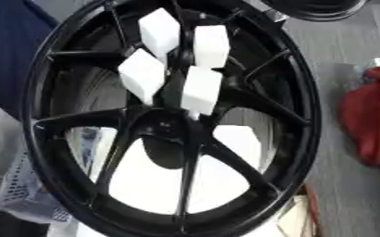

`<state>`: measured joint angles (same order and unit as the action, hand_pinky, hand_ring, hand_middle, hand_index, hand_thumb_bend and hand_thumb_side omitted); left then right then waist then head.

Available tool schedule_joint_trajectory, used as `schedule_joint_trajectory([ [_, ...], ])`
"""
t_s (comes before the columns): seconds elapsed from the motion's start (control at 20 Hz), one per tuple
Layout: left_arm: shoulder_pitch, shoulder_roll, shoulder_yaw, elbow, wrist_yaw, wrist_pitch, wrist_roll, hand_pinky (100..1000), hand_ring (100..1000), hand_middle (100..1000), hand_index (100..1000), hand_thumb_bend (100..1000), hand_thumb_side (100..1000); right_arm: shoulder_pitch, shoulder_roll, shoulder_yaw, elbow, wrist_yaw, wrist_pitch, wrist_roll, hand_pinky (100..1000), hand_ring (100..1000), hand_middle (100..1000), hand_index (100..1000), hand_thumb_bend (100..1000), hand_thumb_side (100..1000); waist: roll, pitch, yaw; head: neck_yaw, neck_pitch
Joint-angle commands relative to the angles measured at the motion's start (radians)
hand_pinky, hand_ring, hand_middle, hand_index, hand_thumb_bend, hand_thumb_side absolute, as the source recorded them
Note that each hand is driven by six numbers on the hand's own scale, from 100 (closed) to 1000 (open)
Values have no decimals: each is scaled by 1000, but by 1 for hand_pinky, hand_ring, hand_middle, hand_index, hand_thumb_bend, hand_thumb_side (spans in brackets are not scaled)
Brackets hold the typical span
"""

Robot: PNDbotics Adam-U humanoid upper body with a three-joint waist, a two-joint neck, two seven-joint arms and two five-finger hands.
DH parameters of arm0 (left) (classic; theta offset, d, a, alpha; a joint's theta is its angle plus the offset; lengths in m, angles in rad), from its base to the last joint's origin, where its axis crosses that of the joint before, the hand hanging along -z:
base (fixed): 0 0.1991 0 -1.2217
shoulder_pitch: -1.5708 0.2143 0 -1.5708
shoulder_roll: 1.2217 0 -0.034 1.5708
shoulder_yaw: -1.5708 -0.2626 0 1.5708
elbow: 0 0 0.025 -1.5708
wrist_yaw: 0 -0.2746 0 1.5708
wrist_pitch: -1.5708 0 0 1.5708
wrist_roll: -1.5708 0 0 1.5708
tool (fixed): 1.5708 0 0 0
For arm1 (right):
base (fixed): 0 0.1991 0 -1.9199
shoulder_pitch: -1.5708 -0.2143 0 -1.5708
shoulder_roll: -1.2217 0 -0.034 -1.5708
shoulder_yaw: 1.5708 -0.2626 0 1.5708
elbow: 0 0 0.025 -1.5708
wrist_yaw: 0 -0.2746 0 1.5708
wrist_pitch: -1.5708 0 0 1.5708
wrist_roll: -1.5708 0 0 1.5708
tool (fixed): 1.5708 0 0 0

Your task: Pull the pin out of the wheel hub.

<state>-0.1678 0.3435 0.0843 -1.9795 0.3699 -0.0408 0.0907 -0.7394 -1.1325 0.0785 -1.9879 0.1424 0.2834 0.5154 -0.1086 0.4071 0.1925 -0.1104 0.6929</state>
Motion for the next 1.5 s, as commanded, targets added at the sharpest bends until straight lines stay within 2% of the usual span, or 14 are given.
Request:
schedule_joint_trajectory([
  [0.05, -8, 20, 3, -21, 1, 2, -3, 972, 529, 688, 834, 196, 963, -31, -45, 33, -12, 58, -35, 122, 852, 858, 808, 856, 100, 147, 1, -27, 2, -7, -4],
  [0.3, -10, 23, 0, -21, 1, 3, -5, 972, 529, 688, 834, 196, 964, -66, -42, 100, -12, 94, -83, 253, 855, 869, 814, 858, 100, 241, -4, -26, 7, -14, -8],
  [0.55, -11, 24, -2, -21, 0, 6, -9, 972, 530, 689, 834, 195, 966, -108, -27, 141, -12, 97, -93, 307, 855, 868, 815, 860, 100, 267, -8, -24, 9, -17, -7],
  [0.8, -13, 26, -3, -21, 0, 6, -10, 973, 530, 689, 834, 194, 968, -135, -16, 163, -12, 81, -88, 327, 855, 868, 819, 868, 100, 294, -10, -21, 12, -18, -8],
  [0.95, -15, 28, -4, -21, 0, 6, -11, 973, 531, 689, 834, 194, 969, -144, -11, 176, -12, 64, -81, 322, 853, 871, 831, 890, 100, 281, -12, -20, 14, -20, -7],
  [1.25, -16, 28, -7, -21, 0, 10, -15, 973, 531, 690, 832, 194, 969, -166, -1, 221, -12, 42, -83, 319, 858, 883, 848, 931, 100, 354, -17, -19, 17, -29, 1],
  [1.5, -14, 28, -7, -21, -1, 12, -15, 974, 531, 690, 832, 195, 971, -185, 9, 234, -12, 42, -83, 333, 860, 881, 841, 933, 100, 361, -21, -19, 17, -65, -7],
])
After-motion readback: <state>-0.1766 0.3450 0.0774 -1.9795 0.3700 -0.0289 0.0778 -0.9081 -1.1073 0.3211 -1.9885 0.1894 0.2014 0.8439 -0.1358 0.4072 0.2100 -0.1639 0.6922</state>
